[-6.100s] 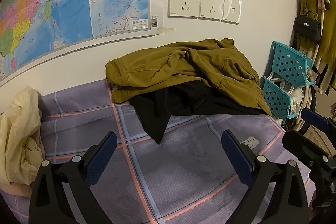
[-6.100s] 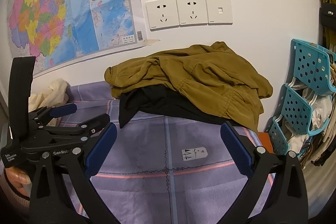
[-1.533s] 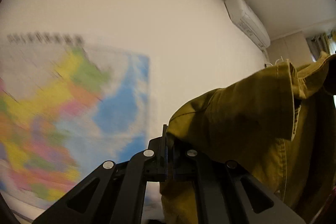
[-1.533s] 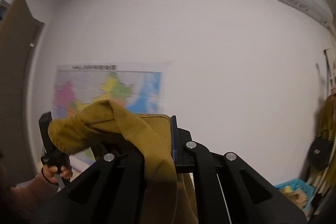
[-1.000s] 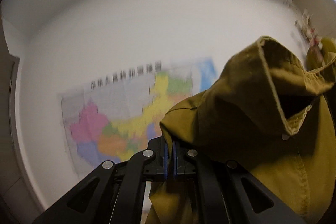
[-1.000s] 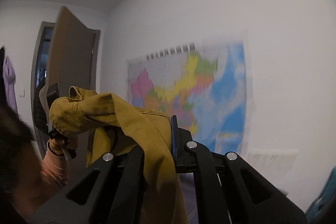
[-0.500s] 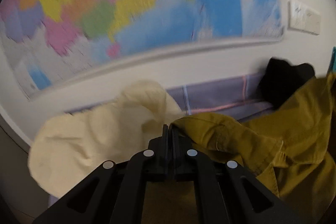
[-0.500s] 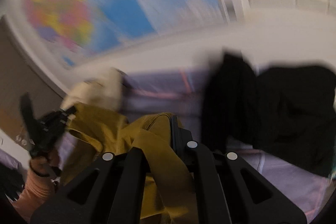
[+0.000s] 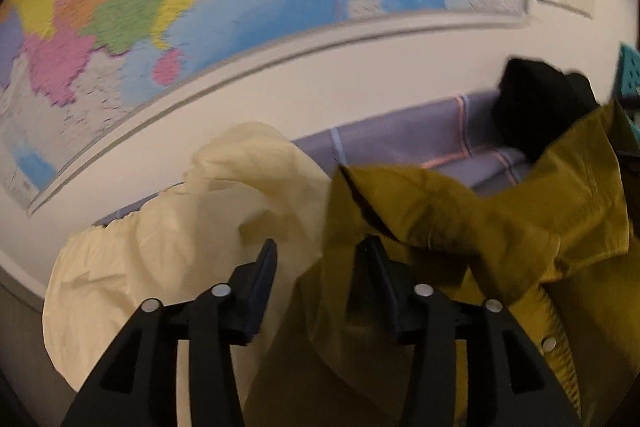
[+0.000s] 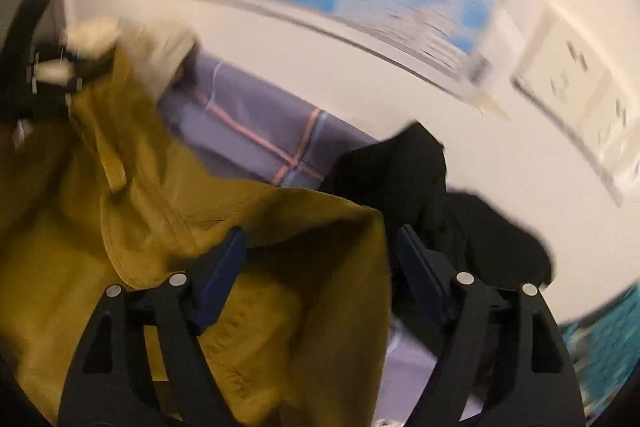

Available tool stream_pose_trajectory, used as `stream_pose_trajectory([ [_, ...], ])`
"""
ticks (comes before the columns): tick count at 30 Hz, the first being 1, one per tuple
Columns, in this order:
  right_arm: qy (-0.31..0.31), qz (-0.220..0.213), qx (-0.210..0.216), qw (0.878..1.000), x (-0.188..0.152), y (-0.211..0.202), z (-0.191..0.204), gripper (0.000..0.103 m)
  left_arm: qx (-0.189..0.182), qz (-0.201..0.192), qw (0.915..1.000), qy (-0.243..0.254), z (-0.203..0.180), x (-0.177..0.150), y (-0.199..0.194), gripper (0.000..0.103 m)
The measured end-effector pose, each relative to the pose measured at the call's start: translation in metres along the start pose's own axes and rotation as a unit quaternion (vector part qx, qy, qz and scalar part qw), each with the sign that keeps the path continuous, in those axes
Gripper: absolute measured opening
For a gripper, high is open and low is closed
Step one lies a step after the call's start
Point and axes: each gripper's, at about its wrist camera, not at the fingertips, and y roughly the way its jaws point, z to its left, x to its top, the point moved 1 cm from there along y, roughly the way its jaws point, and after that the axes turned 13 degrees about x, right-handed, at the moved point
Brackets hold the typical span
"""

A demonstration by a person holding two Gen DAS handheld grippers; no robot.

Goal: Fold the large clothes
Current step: 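Raise the shirt with both tools and shake it open above the bed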

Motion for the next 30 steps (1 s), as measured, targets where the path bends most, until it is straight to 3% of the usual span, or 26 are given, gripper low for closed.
stream_pose_trajectory([
  [1, -0.023, 0.003, -0.009, 1.000, 0.003, 0.005, 0.006, 0.076, 0.001, 0.001, 1.0000, 0.008, -0.004, 0.000, 0.003, 0.045],
  [3, -0.049, -0.002, -0.003, 0.999, 0.005, 0.011, 0.013, 0.072, -0.007, 0.006, 0.9997, 0.021, -0.009, 0.002, 0.007, 0.035],
  [4, -0.059, -0.004, 0.002, 0.998, 0.009, 0.014, 0.014, 0.058, -0.015, 0.011, 0.9996, 0.022, -0.010, 0.004, 0.011, 0.018],
  [5, -0.059, -0.001, 0.010, 0.998, 0.012, 0.016, 0.013, 0.024, -0.019, 0.016, 0.9995, 0.019, -0.009, 0.006, 0.013, 0.006],
  [6, -0.049, 0.005, 0.022, 0.999, 0.015, 0.018, 0.007, 0.004, -0.028, 0.020, 0.9994, 0.008, -0.007, 0.010, 0.017, 0.005],
  [9, 0.034, -0.027, 0.069, 0.997, 0.027, 0.004, -0.025, 0.004, -0.041, 0.016, 0.9984, -0.036, 0.009, 0.026, 0.020, 0.002],
  [11, 0.128, -0.073, 0.108, 0.983, 0.036, -0.015, -0.066, 0.004, -0.054, 0.019, 0.9961, -0.068, 0.021, 0.038, 0.020, 0.002],
  [13, 0.193, -0.103, 0.112, 0.969, 0.039, -0.023, -0.101, 0.004, -0.075, 0.033, 0.9904, -0.111, 0.037, 0.054, 0.026, 0.002],
  [16, 0.300, -0.106, 0.140, 0.938, 0.029, -0.003, -0.143, 0.004, -0.078, 0.047, 0.9870, -0.133, 0.040, 0.071, 0.044, 0.003],
  [19, 0.345, -0.054, 0.140, 0.926, 0.017, 0.040, -0.151, 0.008, -0.052, 0.092, 0.9886, -0.108, 0.024, 0.072, 0.071, 0.019],
  [22, 0.341, -0.055, 0.142, 0.928, 0.011, 0.046, -0.145, 0.019, -0.018, 0.087, 0.9923, -0.085, 0.014, 0.065, 0.074, 0.041],
  [24, 0.336, -0.071, 0.143, 0.928, 0.008, 0.028, -0.142, 0.033, -0.012, 0.058, 0.9952, -0.077, 0.017, 0.060, 0.059, 0.046],
  [26, 0.310, -0.086, 0.129, 0.938, 0.002, -0.001, -0.134, 0.073, -0.015, 0.031, 0.9966, -0.074, 0.025, 0.052, 0.036, 0.057],
  [28, 0.270, -0.095, 0.125, 0.950, -0.013, -0.029, -0.118, 0.074, -0.019, -0.006, 0.9983, -0.054, 0.030, 0.036, 0.002, 0.063],
  [30, 0.252, -0.092, 0.142, 0.953, -0.038, -0.053, -0.106, 0.075, -0.029, -0.024, 0.9986, -0.037, 0.031, 0.019, -0.028, 0.071],
])
